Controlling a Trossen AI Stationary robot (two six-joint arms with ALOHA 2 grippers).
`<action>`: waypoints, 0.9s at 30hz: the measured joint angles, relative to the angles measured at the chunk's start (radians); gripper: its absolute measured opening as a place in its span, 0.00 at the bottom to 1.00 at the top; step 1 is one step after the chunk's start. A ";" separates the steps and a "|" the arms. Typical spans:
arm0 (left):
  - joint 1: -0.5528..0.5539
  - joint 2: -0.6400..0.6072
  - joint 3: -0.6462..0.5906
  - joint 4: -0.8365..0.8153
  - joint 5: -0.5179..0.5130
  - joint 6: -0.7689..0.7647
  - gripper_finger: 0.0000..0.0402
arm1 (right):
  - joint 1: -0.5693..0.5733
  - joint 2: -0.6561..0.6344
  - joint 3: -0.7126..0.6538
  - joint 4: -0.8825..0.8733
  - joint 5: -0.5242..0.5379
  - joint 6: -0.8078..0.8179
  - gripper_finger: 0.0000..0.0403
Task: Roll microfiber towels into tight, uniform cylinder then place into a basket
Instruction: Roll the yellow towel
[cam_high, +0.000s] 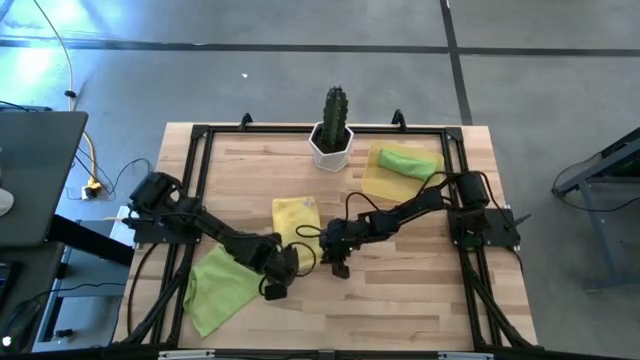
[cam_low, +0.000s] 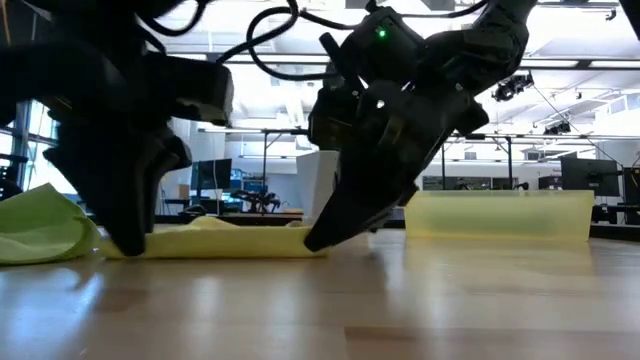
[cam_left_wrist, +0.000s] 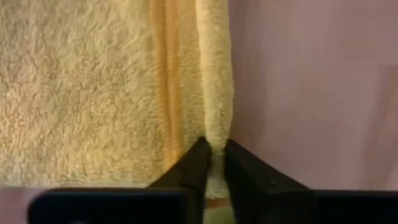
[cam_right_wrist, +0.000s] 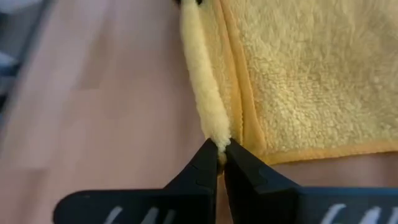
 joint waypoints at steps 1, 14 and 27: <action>0.001 0.000 0.000 0.010 0.016 -0.010 0.05 | 0.001 0.001 0.000 0.004 -0.041 0.030 0.01; 0.083 -0.067 -0.004 0.102 0.221 -0.141 0.01 | 0.001 -0.034 -0.005 0.013 -0.305 0.227 0.01; 0.144 -0.006 -0.002 0.045 0.108 -0.201 0.00 | -0.017 -0.047 -0.001 -0.079 -0.022 0.211 0.02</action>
